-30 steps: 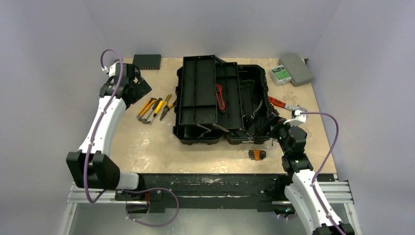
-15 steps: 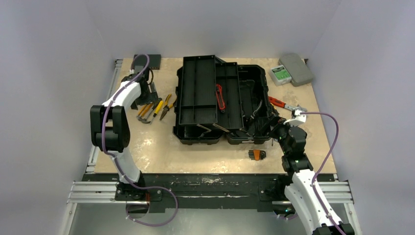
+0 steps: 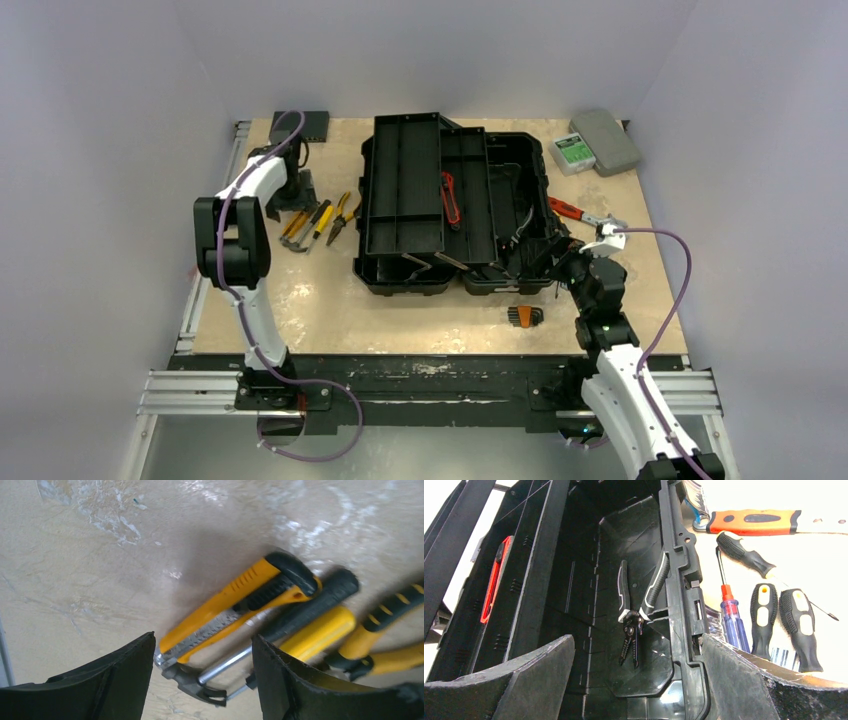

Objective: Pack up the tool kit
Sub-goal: Adjust the wrench at the center of the board.

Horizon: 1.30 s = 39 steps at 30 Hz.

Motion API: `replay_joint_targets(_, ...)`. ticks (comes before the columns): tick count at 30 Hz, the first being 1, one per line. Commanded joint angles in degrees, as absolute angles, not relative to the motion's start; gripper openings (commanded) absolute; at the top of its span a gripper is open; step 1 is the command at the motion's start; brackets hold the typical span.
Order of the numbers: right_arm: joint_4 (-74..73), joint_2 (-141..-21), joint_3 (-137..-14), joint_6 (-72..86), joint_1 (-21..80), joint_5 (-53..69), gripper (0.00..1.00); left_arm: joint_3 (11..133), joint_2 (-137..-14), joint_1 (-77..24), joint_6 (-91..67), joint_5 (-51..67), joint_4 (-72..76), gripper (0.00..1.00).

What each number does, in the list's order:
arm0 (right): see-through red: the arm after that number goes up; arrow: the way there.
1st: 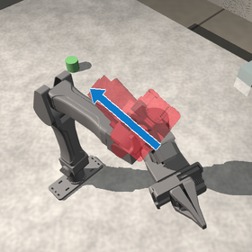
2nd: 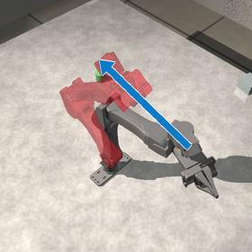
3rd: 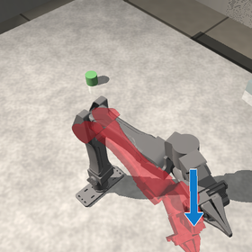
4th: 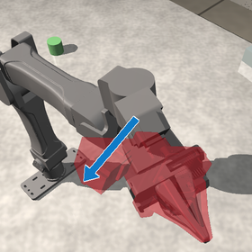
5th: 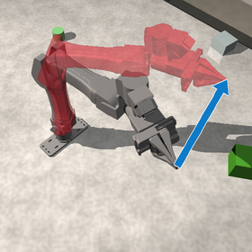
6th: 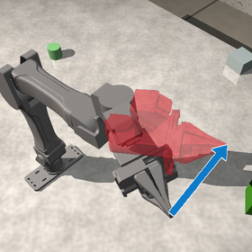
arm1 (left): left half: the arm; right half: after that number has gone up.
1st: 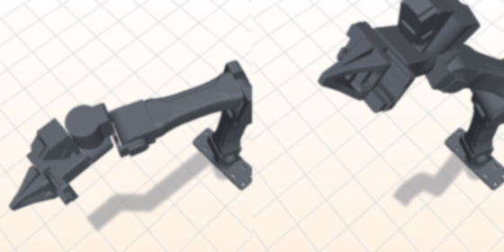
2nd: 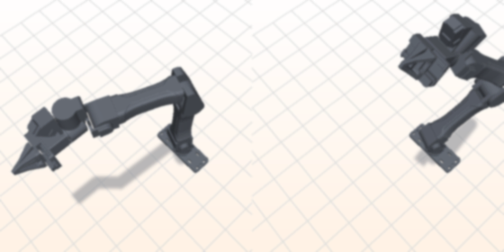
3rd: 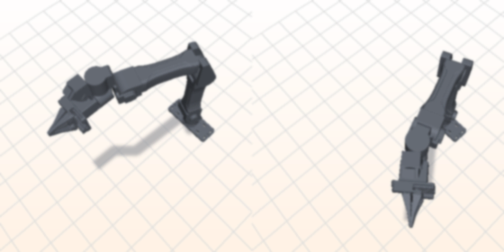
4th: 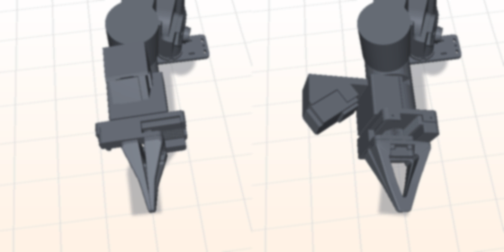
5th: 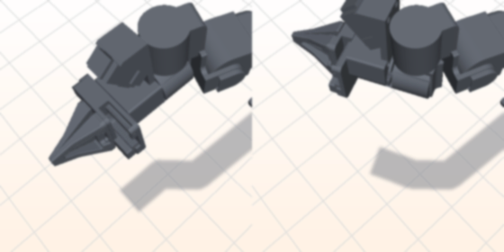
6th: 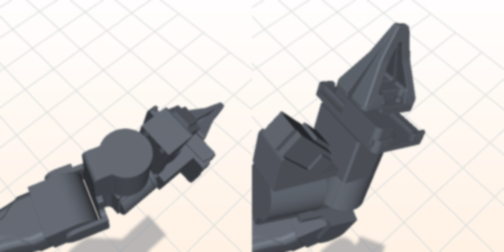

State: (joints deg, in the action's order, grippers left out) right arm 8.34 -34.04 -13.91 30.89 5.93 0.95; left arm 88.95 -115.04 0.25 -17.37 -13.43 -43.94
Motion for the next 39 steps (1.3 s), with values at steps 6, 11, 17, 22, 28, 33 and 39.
replay_joint_targets(6,6.62,-34.04,-13.54,31.73,5.76,0.03,0.99,92.19,-118.10,2.10,-16.09,-13.05,-48.60,0.68)
replay_joint_targets(11,6.38,-33.30,-13.36,31.77,5.73,-0.74,0.99,93.22,-119.17,1.87,-15.48,-13.73,-55.31,0.56)
replay_joint_targets(17,5.96,-32.32,-13.21,31.64,5.75,-1.16,0.99,91.03,-118.45,1.06,-16.50,-13.00,-59.26,0.39)
replay_joint_targets(22,6.00,-32.75,-13.35,31.64,5.79,-1.38,0.99,84.41,-113.98,0.56,-16.88,-4.93,-55.48,0.30)
replay_joint_targets(28,5.92,-32.60,-13.43,31.62,5.74,-1.32,0.99,82.01,-110.48,-1.93,-17.95,-2.96,-53.78,0.31)
replay_joint_targets(33,5.89,-32.56,-13.45,31.55,5.75,-1.37,0.99,80.93,-106.44,-4.21,-18.81,-2.97,-52.65,0.31)
replay_joint_targets(39,5.58,-32.57,-13.54,31.55,5.80,-1.32,0.99,78.05,-99.63,-4.83,-21.45,-4.37,-47.53,0.32)
